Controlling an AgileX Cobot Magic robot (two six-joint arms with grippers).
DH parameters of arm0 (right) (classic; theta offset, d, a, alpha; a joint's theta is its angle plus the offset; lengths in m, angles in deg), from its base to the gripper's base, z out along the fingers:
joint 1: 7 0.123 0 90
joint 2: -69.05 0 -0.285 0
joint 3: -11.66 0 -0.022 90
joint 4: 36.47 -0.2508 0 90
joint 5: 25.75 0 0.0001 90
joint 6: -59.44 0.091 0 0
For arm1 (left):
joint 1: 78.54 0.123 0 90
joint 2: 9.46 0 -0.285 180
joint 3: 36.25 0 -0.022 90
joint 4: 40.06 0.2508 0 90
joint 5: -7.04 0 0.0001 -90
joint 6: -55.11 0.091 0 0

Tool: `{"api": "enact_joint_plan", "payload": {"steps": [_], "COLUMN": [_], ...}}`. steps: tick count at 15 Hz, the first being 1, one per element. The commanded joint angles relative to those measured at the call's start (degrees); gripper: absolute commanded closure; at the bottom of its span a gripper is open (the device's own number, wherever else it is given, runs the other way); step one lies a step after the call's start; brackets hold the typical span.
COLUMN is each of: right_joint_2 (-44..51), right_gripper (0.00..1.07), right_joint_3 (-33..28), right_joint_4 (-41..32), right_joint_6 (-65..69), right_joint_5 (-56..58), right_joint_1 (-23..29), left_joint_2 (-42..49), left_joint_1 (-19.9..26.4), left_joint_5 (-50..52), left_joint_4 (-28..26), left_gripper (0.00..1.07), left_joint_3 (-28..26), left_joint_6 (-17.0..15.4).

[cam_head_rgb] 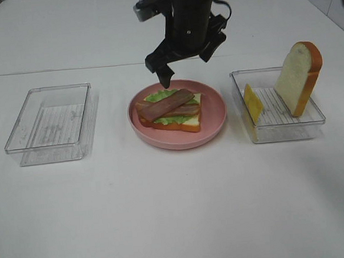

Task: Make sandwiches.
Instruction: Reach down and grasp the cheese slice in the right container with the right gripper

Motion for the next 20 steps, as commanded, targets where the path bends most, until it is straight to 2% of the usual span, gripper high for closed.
{"api": "enact_joint_plan", "payload": {"steps": [1, 4, 5, 8, 9, 11, 13, 14, 18, 20], "right_joint_2": [6.5, 12.3, 13.9, 16.9, 18.3, 19.0, 19.0, 19.0, 16.3, 14.1], "right_gripper": [0.08, 0.08, 0.08, 0.09, 0.09, 0.09, 0.09, 0.09, 0.09, 0.09], "right_joint_3": [0.2, 0.2, 0.1, -2.1, -5.1, -9.7, -14.2, -19.7, -25.6, -25.6], "right_joint_4": [0.3, 1.5, 1.8, 0.2, -3.2, -6.5, -6.6, -8.5, -9.3, -9.5], "right_joint_6": [1.0, 2.9, 2.9, 4.1, 3.5, 2.2, 2.1, 2.1, 2.4, 2.9], "right_joint_5": [6.4, 11.5, 15.4, 16.8, 15.9, 14.0, 11.2, 7.0, 0.6, -0.6], "right_joint_1": [-0.2, -0.3, -1.3, -6.4, -9.5, -11.6, -12.1, -12.1, -12.1, -12.1], "left_joint_2": [0.8, 0.8, 0.8, 0.8, 0.8, 0.8, 0.8, 0.8, 0.8, 0.8], "left_joint_1": [0.0, 0.0, 0.0, 0.0, 0.0, 0.0, 0.0, 0.0, 0.0, 0.0], "left_joint_5": [0.2, 0.2, 0.2, 0.2, 0.2, 0.2, 0.2, 0.2, 0.2, 0.2], "left_joint_4": [-0.2, -0.2, -0.2, -0.2, -0.2, -0.2, -0.2, -0.2, -0.2, -0.2], "left_gripper": [0.11, 0.11, 0.11, 0.11, 0.11, 0.11, 0.11, 0.11, 0.11, 0.11], "left_joint_3": [0.1, 0.1, 0.1, 0.1, 0.1, 0.1, 0.1, 0.1, 0.1, 0.1], "left_joint_6": [-0.3, -0.3, -0.3, -0.3, -0.3, -0.3, -0.3, -0.3, -0.3, -0.3]}}
